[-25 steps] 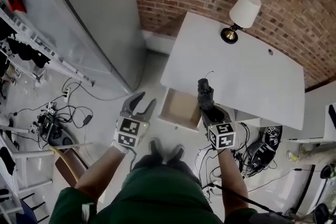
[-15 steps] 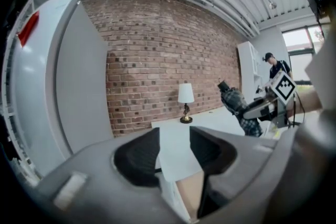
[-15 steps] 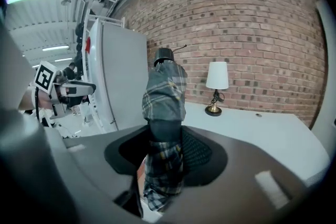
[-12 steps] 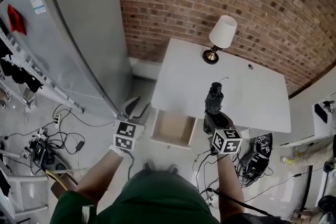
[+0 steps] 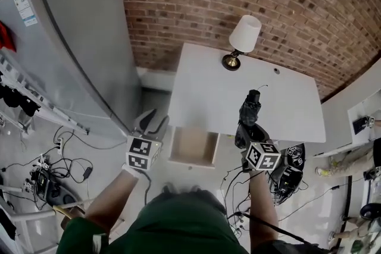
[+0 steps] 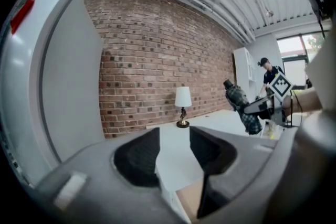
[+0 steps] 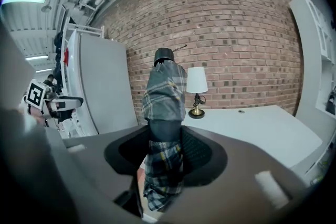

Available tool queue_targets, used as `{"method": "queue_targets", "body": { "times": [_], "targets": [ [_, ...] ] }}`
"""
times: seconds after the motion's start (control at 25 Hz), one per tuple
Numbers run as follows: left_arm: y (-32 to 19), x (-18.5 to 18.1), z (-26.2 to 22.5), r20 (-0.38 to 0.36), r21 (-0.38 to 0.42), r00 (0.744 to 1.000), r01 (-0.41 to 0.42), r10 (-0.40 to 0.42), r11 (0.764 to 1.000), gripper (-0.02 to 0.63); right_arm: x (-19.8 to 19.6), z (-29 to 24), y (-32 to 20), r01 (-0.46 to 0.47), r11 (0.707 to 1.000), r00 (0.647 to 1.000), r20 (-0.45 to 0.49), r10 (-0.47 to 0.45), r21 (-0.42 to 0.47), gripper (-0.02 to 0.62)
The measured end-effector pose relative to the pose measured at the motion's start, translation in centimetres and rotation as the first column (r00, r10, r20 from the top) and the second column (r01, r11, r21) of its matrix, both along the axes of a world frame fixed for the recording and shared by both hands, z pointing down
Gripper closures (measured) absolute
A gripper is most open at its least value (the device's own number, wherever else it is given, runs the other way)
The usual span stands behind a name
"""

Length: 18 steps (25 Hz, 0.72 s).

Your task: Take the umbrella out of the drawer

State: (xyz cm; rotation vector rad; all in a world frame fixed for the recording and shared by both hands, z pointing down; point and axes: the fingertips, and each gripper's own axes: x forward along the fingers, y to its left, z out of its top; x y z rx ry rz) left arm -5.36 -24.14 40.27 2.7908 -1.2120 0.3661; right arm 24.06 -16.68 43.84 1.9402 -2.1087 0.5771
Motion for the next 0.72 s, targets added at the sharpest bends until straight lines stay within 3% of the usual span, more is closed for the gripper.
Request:
{"method": "queue_targets", "body": {
  "times": [0.28, 0.44, 0.72],
  "targets": [
    [-1.6, 0.3, 1.7, 0.008, -0.04, 1.0, -0.012, 0.012, 0.999, 0.43, 6.4, 1.1, -0.2, -0.139, 0.989, 0.988, 0.054, 0.141, -0.049, 0.425],
    [-3.2, 2.0, 2.2, 0.016, -0.039, 1.0, 0.002, -0.001, 0.999, 0.431, 10.3, 3.1, -1.6, -0.154, 0.984, 0.988, 0.02, 0.156, -0.089, 0.425],
    [-5.9, 7.8, 3.0, 0.057, -0.057, 0.998, 0.035, -0.032, 0.998, 0.431, 16.6, 7.1, -5.0, -0.137, 0.976, 0.989, 0.038, 0.145, -0.169, 0.425]
  ]
}}
